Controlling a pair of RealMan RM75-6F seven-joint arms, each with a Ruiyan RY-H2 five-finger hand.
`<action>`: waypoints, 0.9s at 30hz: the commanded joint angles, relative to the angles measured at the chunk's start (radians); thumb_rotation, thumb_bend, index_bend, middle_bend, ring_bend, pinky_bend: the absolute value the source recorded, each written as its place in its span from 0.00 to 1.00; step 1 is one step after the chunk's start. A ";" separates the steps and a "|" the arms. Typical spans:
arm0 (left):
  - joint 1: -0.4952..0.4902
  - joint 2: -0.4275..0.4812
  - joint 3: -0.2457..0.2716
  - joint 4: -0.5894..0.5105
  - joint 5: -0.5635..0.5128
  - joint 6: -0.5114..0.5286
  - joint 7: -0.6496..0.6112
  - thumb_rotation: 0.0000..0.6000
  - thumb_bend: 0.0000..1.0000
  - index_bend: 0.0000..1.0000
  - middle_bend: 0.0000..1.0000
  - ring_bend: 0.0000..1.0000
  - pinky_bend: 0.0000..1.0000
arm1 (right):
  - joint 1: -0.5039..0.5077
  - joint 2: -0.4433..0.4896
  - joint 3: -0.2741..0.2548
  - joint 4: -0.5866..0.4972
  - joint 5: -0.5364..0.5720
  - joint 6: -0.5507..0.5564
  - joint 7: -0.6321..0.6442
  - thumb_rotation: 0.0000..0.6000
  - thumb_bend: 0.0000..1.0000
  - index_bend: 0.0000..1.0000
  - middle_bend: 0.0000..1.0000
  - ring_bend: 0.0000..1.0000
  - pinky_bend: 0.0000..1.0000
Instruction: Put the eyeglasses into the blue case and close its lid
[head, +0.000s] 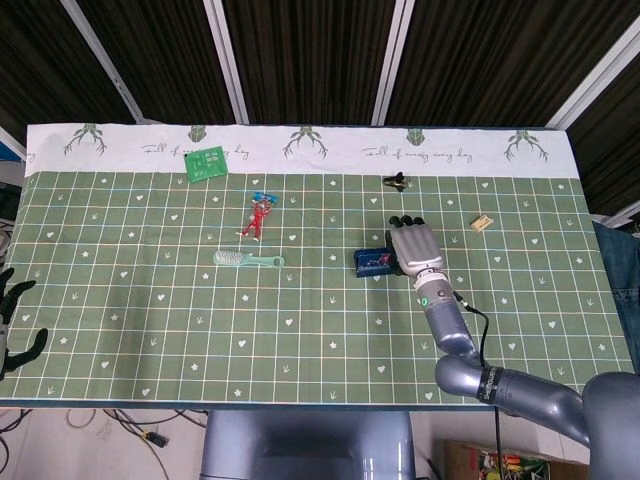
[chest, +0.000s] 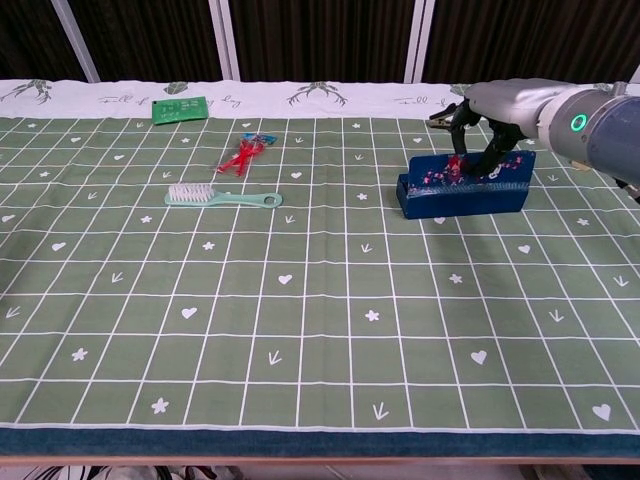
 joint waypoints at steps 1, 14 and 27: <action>0.000 0.000 0.000 0.000 -0.001 -0.001 0.000 1.00 0.35 0.17 0.00 0.00 0.00 | 0.007 -0.004 0.001 0.007 0.008 -0.005 -0.001 1.00 0.54 0.70 0.20 0.18 0.21; -0.002 0.002 -0.001 0.000 -0.003 -0.004 -0.001 1.00 0.35 0.17 0.00 0.00 0.00 | 0.057 -0.042 0.000 0.080 0.081 -0.042 -0.021 1.00 0.55 0.70 0.19 0.17 0.21; -0.003 0.002 0.000 0.000 -0.003 -0.007 -0.001 1.00 0.35 0.17 0.00 0.00 0.00 | 0.093 -0.074 -0.003 0.140 0.125 -0.068 -0.024 1.00 0.55 0.63 0.19 0.17 0.21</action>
